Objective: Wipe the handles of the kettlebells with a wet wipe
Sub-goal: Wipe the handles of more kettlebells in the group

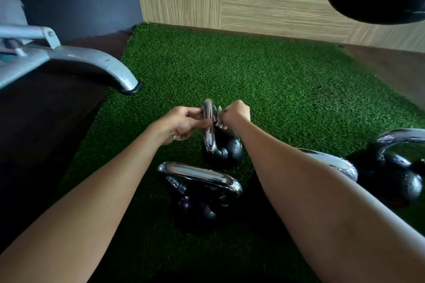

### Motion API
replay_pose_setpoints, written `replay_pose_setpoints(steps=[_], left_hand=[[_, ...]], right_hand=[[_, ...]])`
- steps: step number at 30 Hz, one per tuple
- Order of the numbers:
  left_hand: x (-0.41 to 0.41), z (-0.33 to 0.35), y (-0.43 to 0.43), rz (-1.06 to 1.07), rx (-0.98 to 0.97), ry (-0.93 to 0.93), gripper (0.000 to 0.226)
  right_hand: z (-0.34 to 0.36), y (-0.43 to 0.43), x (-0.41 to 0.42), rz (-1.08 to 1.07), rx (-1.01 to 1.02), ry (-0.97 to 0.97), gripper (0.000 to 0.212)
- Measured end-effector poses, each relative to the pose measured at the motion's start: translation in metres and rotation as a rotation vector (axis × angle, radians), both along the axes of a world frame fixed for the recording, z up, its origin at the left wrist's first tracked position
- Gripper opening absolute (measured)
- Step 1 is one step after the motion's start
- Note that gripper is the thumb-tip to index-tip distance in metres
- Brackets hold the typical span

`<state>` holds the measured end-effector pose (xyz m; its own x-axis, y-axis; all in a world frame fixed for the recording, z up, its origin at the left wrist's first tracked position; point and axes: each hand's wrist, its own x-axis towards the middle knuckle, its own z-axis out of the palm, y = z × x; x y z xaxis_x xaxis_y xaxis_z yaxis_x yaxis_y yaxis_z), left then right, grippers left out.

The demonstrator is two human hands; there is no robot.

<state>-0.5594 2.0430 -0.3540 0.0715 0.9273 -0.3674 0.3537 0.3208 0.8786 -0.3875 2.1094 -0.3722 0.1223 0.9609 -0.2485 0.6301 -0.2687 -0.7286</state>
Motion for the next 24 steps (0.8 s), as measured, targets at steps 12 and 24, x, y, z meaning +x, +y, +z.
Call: replay_pose_setpoints(steps=[12,24], left_hand=[[-0.017,-0.009,-0.003,0.027,-0.005,-0.03,0.035],[-0.021,-0.017,-0.004,-0.001,0.055,-0.083,0.05]], right_hand=[[0.024,-0.017,-0.008,0.201,0.182,0.085,0.022],[0.035,-0.044,0.003,0.375,0.218,-0.035,0.014]])
